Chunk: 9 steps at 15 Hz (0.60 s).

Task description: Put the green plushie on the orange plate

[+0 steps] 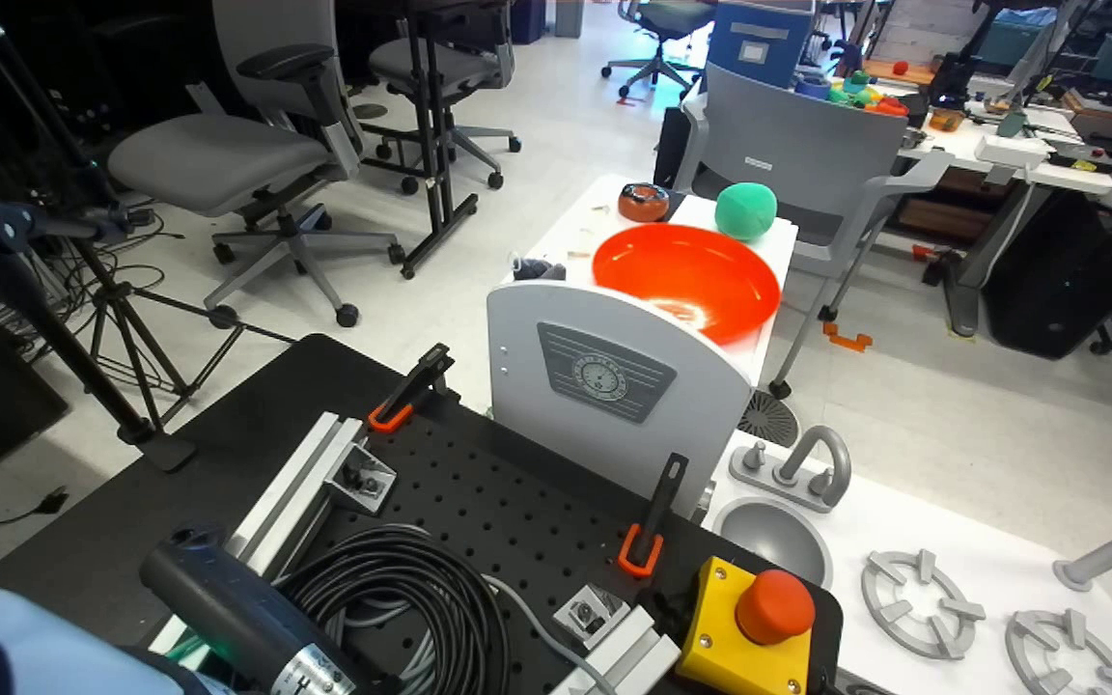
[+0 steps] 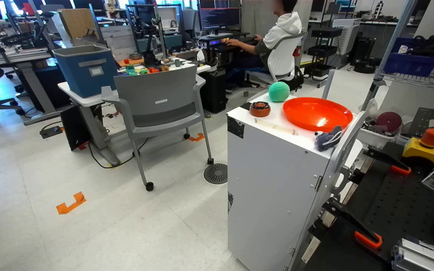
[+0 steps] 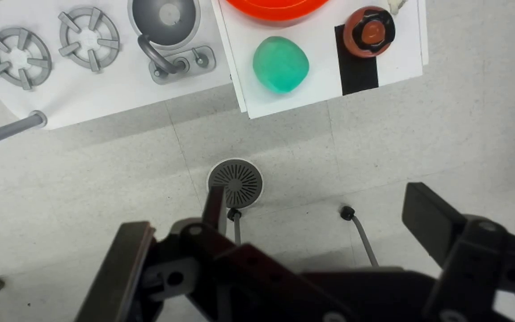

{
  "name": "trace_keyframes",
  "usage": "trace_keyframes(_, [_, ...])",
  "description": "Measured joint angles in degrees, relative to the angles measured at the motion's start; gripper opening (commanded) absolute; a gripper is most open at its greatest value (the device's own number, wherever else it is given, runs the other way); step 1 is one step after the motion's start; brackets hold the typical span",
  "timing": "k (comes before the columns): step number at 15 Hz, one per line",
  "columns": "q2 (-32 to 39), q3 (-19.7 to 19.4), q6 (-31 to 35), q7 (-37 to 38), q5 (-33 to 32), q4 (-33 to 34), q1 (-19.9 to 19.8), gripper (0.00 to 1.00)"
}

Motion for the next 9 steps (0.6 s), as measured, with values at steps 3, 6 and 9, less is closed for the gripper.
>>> trace_keyframes(3, [0.0,0.0,0.01,0.01,-0.01,-0.25,0.02,1.0])
trace_keyframes(6, [0.0,0.0,0.08,0.01,-0.1,-0.71,0.18,1.0])
trace_keyframes(9, [0.0,0.0,0.18,0.01,-0.44,-1.25,0.58,1.0])
